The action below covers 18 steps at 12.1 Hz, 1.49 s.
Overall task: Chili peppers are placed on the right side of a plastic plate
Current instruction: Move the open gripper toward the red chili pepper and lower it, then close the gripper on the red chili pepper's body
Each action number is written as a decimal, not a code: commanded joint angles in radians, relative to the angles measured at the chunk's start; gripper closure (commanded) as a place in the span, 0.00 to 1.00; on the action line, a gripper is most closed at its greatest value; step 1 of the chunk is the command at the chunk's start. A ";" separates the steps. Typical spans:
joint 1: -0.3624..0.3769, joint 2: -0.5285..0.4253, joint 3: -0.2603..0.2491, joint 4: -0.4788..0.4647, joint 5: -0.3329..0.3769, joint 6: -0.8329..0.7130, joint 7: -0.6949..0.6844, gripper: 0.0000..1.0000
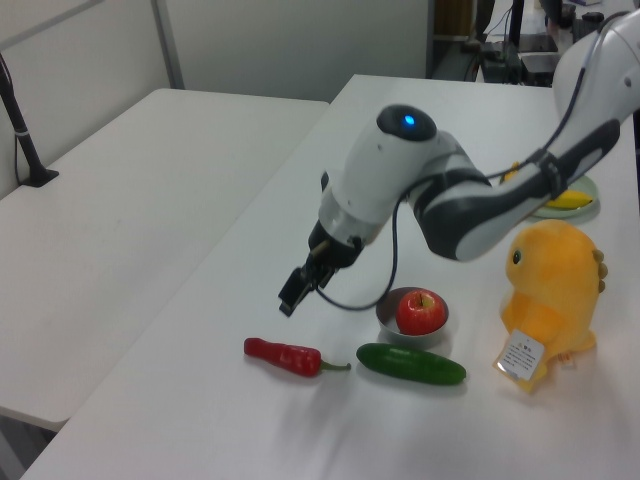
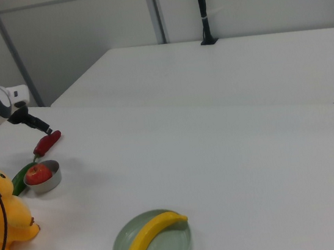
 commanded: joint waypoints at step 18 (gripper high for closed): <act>0.043 0.166 -0.015 0.060 -0.146 0.189 0.054 0.49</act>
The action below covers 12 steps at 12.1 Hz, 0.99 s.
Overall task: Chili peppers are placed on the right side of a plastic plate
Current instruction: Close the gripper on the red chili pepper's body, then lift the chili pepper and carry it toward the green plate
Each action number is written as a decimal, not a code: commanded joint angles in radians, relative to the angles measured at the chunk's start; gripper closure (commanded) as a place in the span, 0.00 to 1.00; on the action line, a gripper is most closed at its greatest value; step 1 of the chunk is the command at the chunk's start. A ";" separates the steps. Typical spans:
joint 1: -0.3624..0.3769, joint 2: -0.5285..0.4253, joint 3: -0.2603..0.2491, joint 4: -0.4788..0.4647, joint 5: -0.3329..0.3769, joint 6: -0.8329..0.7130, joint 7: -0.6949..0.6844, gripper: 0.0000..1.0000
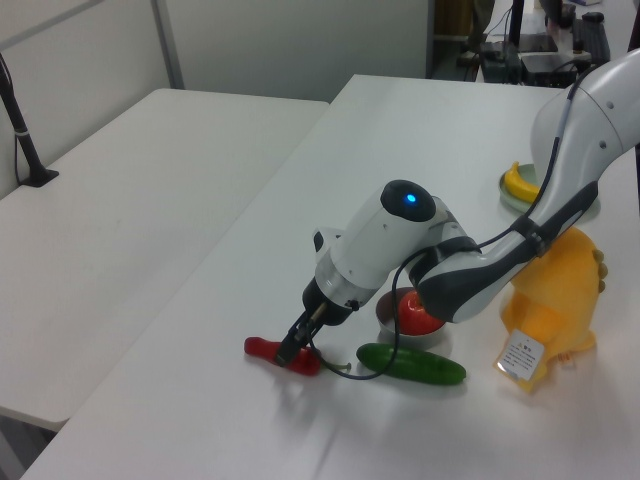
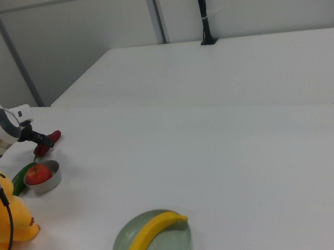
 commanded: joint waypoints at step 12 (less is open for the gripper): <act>-0.116 -0.113 0.039 -0.040 -0.030 0.015 0.033 0.89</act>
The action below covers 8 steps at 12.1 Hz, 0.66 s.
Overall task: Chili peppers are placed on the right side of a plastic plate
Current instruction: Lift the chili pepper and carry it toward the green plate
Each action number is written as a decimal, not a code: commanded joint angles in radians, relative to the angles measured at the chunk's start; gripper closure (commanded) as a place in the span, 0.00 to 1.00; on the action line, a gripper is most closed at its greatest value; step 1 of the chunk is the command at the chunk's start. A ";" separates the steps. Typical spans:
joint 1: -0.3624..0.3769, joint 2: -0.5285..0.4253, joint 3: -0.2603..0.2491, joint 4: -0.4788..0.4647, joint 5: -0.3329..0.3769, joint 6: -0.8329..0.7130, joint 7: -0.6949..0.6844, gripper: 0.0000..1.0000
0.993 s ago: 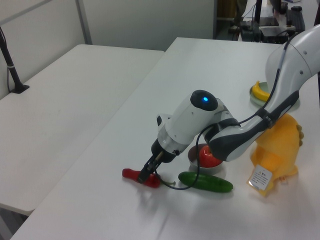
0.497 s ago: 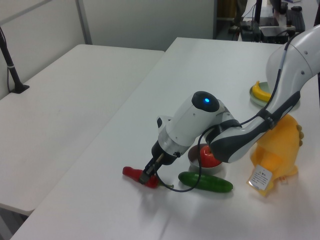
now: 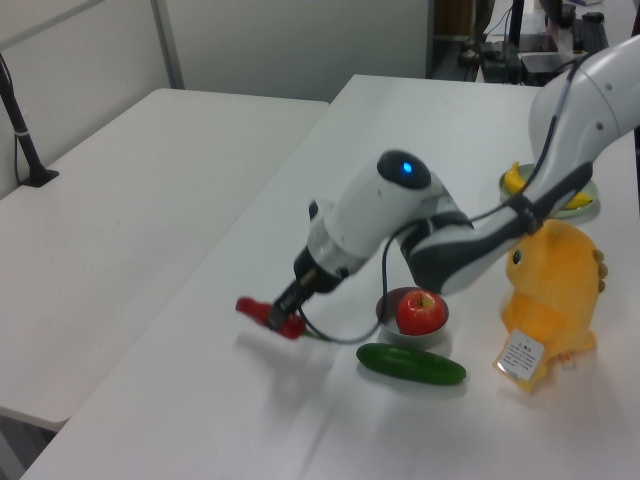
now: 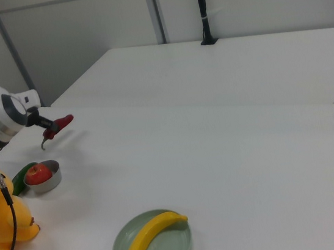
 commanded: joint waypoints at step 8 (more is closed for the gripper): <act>-0.318 -0.439 0.067 -0.433 0.004 -0.004 -0.164 0.88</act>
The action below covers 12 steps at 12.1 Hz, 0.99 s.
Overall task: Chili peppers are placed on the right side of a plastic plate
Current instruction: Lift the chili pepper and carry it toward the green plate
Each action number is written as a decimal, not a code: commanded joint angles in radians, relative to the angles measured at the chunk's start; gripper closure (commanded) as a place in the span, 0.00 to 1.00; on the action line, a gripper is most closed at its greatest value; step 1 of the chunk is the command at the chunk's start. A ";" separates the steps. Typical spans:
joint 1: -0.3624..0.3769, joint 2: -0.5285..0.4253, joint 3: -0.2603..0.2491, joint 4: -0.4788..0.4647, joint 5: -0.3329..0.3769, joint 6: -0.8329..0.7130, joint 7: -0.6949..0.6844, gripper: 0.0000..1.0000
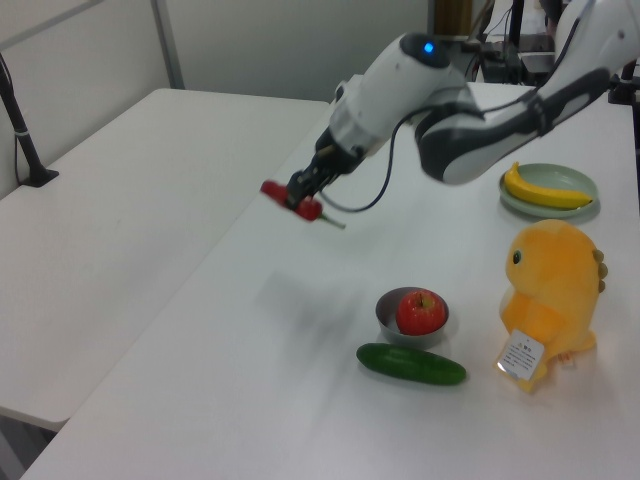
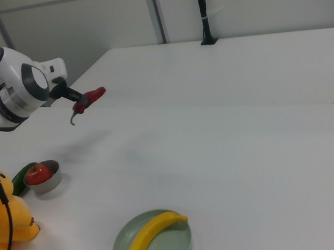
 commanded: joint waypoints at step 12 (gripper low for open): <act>-0.202 -0.595 -0.324 -0.513 0.509 -0.475 -1.186 0.88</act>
